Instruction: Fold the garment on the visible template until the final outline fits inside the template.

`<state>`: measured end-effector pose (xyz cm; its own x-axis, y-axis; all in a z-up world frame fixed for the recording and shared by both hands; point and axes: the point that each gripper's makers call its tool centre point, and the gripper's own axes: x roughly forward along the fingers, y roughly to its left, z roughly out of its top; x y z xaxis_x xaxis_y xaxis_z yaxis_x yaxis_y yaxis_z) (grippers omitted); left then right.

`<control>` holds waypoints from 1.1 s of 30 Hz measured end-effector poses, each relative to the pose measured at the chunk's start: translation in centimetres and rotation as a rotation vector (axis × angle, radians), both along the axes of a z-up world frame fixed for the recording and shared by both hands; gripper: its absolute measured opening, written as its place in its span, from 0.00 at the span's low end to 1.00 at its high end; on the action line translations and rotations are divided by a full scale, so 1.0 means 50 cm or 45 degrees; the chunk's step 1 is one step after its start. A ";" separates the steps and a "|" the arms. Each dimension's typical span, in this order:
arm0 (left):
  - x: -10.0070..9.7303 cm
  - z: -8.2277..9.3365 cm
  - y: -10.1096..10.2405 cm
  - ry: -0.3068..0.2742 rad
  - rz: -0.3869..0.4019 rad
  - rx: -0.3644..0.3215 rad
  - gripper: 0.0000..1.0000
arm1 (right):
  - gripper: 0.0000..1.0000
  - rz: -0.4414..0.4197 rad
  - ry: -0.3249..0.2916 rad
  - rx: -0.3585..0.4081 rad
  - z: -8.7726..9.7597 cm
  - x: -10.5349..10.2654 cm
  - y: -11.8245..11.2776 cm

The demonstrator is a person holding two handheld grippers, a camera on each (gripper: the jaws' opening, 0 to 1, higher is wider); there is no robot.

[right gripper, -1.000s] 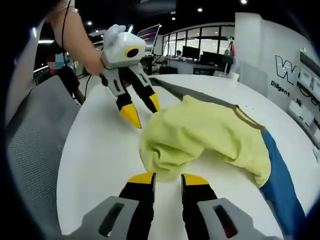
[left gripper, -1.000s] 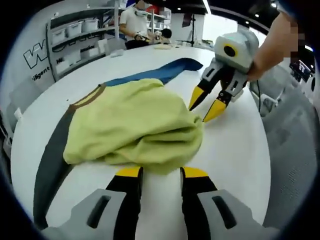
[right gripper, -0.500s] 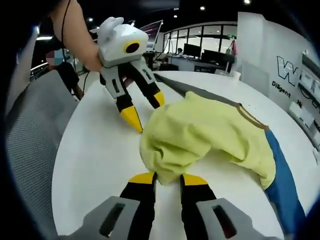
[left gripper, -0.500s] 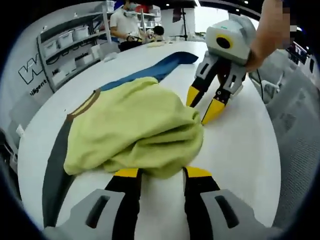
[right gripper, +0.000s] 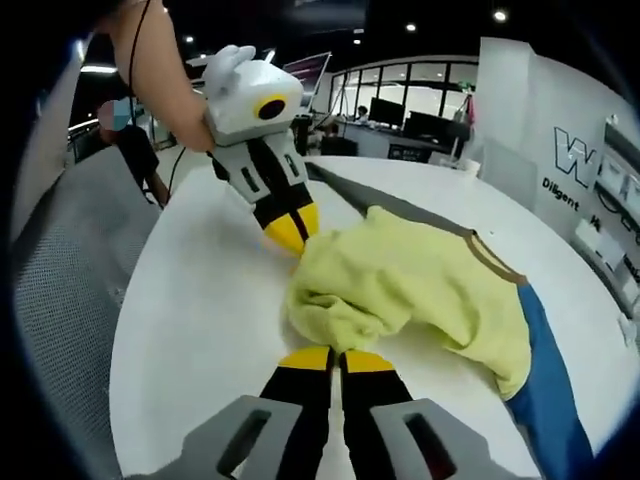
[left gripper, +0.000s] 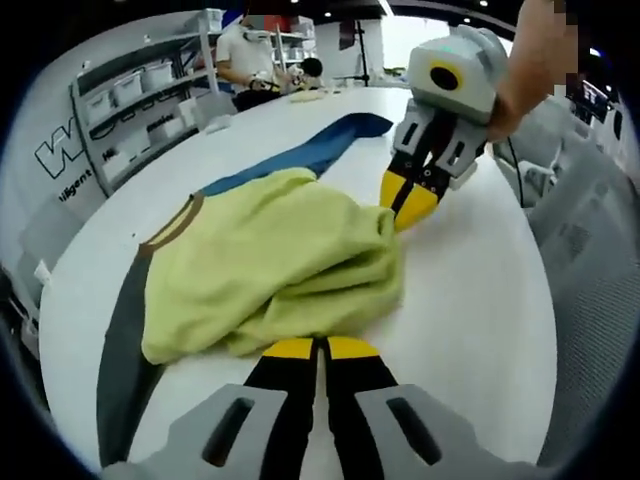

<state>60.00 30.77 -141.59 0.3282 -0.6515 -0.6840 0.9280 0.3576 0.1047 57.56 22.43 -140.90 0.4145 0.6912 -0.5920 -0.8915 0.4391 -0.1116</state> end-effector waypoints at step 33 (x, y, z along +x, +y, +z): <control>-0.017 0.239 0.024 -0.020 0.079 -0.218 0.02 | 0.00 0.055 -0.306 0.037 0.242 0.013 -0.001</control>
<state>59.13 31.98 -129.62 0.3810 -0.7359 -0.5597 0.9023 0.4280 0.0515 58.20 22.39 -128.80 0.5106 0.7264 -0.4600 -0.8590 0.4071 -0.3105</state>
